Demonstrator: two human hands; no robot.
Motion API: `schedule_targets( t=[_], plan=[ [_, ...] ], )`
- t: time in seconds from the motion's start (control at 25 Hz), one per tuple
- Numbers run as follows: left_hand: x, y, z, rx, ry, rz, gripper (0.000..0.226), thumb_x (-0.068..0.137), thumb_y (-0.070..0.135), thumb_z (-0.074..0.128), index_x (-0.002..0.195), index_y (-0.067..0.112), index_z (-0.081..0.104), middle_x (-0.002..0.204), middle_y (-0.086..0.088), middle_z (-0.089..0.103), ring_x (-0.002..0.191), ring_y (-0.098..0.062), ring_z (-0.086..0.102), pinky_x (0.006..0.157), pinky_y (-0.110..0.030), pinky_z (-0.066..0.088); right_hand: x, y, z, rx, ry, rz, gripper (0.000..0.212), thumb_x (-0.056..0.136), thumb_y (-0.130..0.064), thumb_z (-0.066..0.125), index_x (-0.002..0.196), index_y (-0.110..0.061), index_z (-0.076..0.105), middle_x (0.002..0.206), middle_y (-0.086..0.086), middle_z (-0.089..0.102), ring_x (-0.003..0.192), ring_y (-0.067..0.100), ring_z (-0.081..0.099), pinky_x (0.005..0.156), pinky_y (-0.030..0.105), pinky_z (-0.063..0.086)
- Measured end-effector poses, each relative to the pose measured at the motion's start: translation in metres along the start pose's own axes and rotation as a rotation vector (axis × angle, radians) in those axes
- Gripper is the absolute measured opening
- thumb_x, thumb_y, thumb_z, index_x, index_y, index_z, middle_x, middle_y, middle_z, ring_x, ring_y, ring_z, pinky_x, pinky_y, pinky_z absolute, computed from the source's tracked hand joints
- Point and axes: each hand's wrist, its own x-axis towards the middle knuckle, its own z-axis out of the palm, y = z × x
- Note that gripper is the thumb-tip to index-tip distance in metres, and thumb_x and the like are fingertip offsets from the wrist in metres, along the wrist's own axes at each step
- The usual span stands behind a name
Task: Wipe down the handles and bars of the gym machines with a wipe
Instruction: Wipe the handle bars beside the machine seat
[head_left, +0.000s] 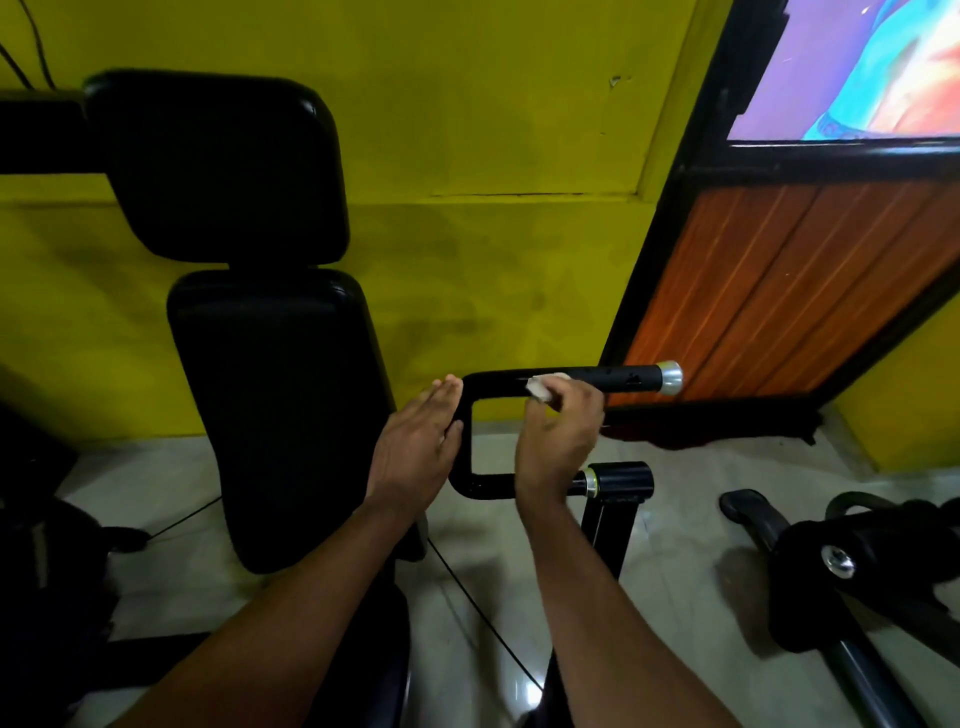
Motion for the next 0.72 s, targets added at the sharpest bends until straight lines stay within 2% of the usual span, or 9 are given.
schedule_targets(
  t=[0.12,0.16,0.24,0.28,0.36,0.4,0.52,0.64,0.72],
  plan=[
    [0.001,0.000,0.001,0.008,0.001,0.027,0.050,0.098,0.020,0.054,0.146,0.011,0.043,0.150,-0.004,0.043,0.139,-0.018,0.039,0.107,-0.034,0.036,0.007,0.018,-0.011,-0.246,-0.356,-0.474,0.014,0.088,-0.010,0.066,0.101,-0.007,0.071,0.106,0.009,0.062,0.103,0.025,0.050,0.089,0.029,0.041],
    [0.002,-0.001,0.001,0.011,-0.001,0.029,0.050,0.098,0.020,0.053,0.146,0.011,0.042,0.150,-0.004,0.043,0.139,-0.018,0.039,0.107,-0.033,0.036,0.008,0.020,-0.012,-0.299,-0.366,-0.495,0.017,0.088,-0.011,0.066,0.103,-0.007,0.071,0.106,0.010,0.062,0.103,0.027,0.050,0.089,0.030,0.042],
    [0.003,0.000,0.000,0.016,0.003,0.036,0.049,0.099,0.021,0.051,0.146,0.011,0.042,0.150,-0.004,0.043,0.139,-0.018,0.039,0.107,-0.035,0.037,0.007,0.016,-0.008,-0.321,-0.274,-0.350,0.019,0.090,-0.011,0.065,0.107,-0.005,0.071,0.107,0.011,0.062,0.105,0.026,0.050,0.091,0.032,0.044],
    [0.004,0.000,-0.001,0.023,0.001,0.042,0.049,0.099,0.021,0.051,0.146,0.011,0.042,0.150,-0.004,0.043,0.139,-0.018,0.039,0.106,-0.036,0.038,0.008,0.014,-0.006,-0.334,-0.286,-0.355,0.020,0.090,-0.010,0.065,0.108,-0.003,0.070,0.108,0.012,0.061,0.107,0.024,0.051,0.092,0.032,0.045],
    [0.007,0.002,-0.002,0.032,-0.014,0.051,0.049,0.099,0.021,0.051,0.146,0.012,0.042,0.151,-0.003,0.042,0.141,-0.018,0.037,0.108,-0.036,0.037,0.015,0.012,-0.007,-0.432,-0.402,-0.536,0.023,0.091,-0.013,0.063,0.110,-0.002,0.069,0.111,0.013,0.063,0.108,0.024,0.055,0.092,0.033,0.048],
    [0.008,0.003,-0.002,0.034,-0.014,0.056,0.049,0.099,0.021,0.052,0.146,0.012,0.041,0.151,-0.003,0.041,0.141,-0.018,0.036,0.109,-0.035,0.035,0.021,0.011,-0.009,-0.469,-0.428,-0.552,0.024,0.091,-0.014,0.060,0.110,-0.002,0.070,0.111,0.014,0.065,0.106,0.026,0.058,0.091,0.034,0.049],
    [0.010,0.006,-0.002,0.033,-0.005,0.062,0.049,0.099,0.019,0.052,0.146,0.011,0.042,0.150,-0.004,0.042,0.141,-0.018,0.037,0.109,-0.032,0.033,0.035,-0.003,-0.014,-0.545,-0.402,-0.365,0.022,0.089,-0.008,0.061,0.110,-0.004,0.069,0.110,0.013,0.066,0.100,0.028,0.062,0.083,0.035,0.050],
    [0.012,0.006,0.000,0.026,-0.008,0.063,0.049,0.099,0.021,0.051,0.146,0.011,0.041,0.151,-0.004,0.042,0.141,-0.018,0.037,0.110,-0.034,0.034,0.052,-0.005,-0.024,-0.726,-0.602,-0.555,0.031,0.082,-0.002,0.066,0.113,-0.005,0.065,0.113,0.014,0.065,0.102,0.032,0.062,0.084,0.039,0.050],
    [0.013,0.006,0.001,0.019,-0.001,0.064,0.048,0.099,0.021,0.050,0.146,0.011,0.042,0.151,-0.004,0.042,0.141,-0.018,0.037,0.110,-0.033,0.033,0.068,-0.011,-0.028,-0.757,-0.625,-0.407,0.032,0.088,-0.002,0.059,0.119,-0.011,0.060,0.112,0.011,0.063,0.100,0.030,0.060,0.082,0.039,0.048]
  ],
)
